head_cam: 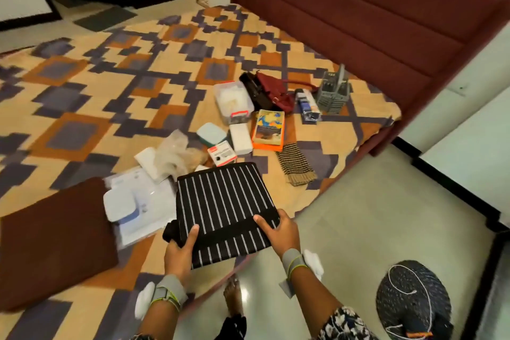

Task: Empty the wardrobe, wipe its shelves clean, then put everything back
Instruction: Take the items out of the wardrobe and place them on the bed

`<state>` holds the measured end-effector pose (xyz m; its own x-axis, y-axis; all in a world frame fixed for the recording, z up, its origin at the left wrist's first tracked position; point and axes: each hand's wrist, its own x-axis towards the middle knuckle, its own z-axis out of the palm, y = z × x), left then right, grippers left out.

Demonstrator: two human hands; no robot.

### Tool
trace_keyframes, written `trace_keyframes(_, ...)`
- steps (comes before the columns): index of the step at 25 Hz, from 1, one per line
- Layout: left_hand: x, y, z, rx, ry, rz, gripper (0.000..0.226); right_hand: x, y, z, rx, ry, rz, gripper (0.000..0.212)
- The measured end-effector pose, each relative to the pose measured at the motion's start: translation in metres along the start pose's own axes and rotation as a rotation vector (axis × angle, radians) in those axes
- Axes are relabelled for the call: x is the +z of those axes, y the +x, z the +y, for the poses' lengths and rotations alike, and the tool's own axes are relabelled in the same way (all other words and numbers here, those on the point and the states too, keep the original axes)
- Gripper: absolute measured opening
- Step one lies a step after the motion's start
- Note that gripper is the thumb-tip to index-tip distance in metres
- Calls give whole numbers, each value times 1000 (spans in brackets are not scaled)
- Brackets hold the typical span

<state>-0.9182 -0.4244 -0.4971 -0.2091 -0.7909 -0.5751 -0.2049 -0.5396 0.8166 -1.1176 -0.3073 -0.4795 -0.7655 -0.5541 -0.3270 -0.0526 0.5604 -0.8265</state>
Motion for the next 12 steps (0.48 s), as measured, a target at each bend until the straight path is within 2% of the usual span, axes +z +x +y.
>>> trace_keyframes(1,17,11,9,6,14,-34,82,-9,14,-1,18,5,19,43)
trace_keyframes(4,67,44,22,-19,115,-122,84,-36,54,3,68,40,99,41)
trace_keyframes(7,119,66,43,46,228,-218,79,-65,93,7,143,76,200,34)
trace_keyframes(10,178,89,80,126,488,-225,76,-96,138,0,214,140,309,33)
trace_keyframes(12,233,115,99,91,430,-322,66,-121,184,2,250,159,359,35)
